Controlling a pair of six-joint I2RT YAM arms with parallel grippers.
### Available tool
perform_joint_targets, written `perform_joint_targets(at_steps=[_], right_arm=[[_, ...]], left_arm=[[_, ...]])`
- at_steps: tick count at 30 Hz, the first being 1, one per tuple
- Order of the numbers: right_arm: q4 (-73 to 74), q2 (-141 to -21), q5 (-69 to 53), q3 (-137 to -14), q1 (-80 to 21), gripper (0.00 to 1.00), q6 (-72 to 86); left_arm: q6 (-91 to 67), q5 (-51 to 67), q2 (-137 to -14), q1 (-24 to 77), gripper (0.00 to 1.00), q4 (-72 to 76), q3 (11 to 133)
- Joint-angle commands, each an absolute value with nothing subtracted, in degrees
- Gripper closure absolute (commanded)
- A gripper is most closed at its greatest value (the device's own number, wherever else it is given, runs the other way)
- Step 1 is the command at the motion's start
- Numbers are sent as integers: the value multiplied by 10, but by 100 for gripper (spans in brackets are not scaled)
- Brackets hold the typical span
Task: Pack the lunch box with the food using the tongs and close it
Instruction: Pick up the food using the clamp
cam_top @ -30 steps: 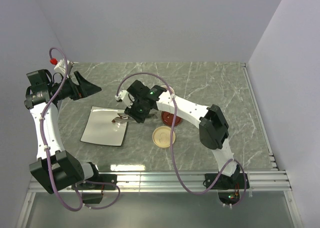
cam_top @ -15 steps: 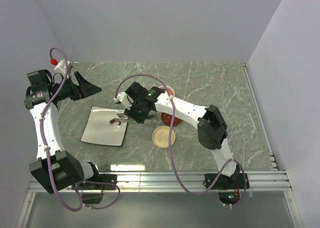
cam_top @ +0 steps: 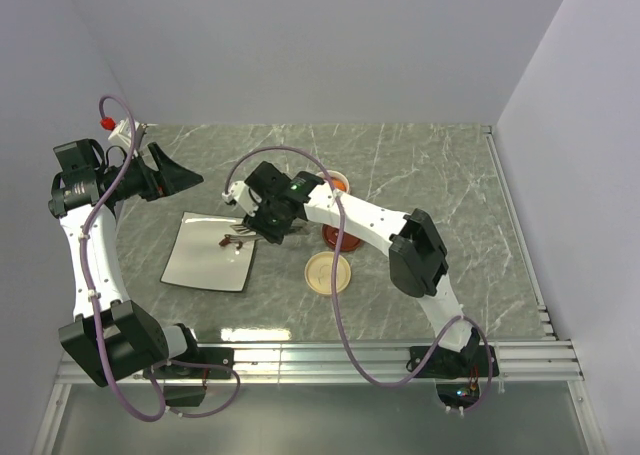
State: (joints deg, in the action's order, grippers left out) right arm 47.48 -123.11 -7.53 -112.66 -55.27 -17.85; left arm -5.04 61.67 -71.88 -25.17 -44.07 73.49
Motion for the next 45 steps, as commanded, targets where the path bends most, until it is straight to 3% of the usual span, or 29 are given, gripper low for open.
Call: perform_joint_targets(at_steps=[1,16,25,39,45], right_arm=[[475,-1238,-78,-1168,-559,53,-176],[500,-1266,-87,-1187,-560,53,-188],[504,-1252,-96,-1183,-560,62,-185],[508,-1129,-105,-1129,-553,68,-185],[526,-1030,-88,-1030,-525,68,-222]], left_arm=[[-31,628,-715,-255,1,-439,736],[-23,632,-722,-259,1,-441,730],[-22,632,-720,-260,1,-443,733],[-27,633,-722,-260,1,-448,752],[-25,635,-720,-260,1,-455,764]])
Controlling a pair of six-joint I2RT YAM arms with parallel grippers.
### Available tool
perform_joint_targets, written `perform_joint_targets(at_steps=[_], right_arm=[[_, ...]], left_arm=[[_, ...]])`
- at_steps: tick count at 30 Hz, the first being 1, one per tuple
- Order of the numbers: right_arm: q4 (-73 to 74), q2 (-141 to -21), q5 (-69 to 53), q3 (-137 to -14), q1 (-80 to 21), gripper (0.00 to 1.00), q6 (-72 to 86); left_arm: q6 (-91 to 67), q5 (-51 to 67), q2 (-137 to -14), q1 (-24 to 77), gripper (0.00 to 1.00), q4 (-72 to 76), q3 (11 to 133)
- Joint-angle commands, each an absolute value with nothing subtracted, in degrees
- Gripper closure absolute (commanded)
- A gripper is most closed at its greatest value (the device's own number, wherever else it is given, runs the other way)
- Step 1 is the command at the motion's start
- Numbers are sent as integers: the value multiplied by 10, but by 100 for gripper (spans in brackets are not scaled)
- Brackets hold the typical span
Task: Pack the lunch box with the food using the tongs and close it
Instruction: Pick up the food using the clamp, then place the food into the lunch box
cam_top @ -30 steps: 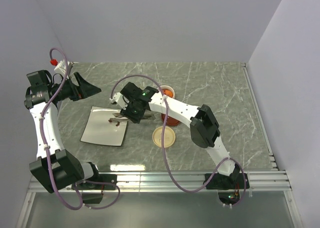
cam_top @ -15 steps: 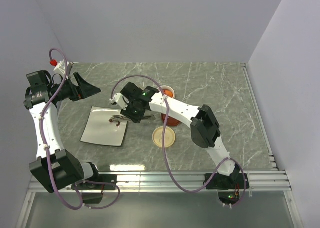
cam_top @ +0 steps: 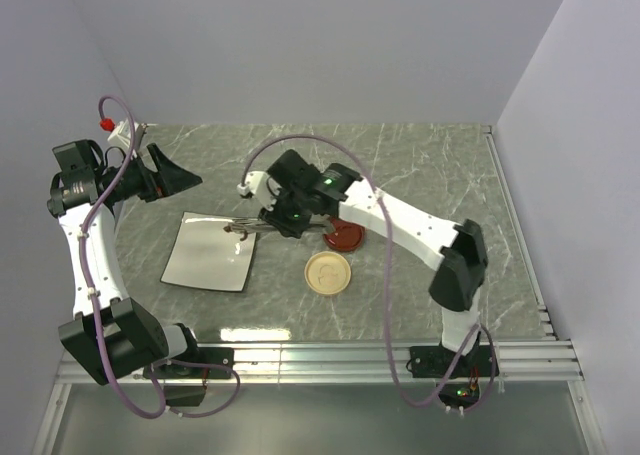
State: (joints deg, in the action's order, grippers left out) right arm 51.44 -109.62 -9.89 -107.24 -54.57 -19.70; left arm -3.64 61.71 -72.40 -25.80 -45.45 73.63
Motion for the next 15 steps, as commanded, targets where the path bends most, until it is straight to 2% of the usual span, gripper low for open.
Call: perform_joint_targets(at_steps=[1,7,15], right_arm=[[526,-1000,-86,-1013,-517,68,-228],[526,-910,-80,-908,-425,68,-253],[510,-919,-69,-891,-309,68,-258]], left_arm=[[-26,636,-719,-260,1,-455,765],[-37,642,-717,-260,1,-447,764],[-47,642,-718,-260,1,-440,765]])
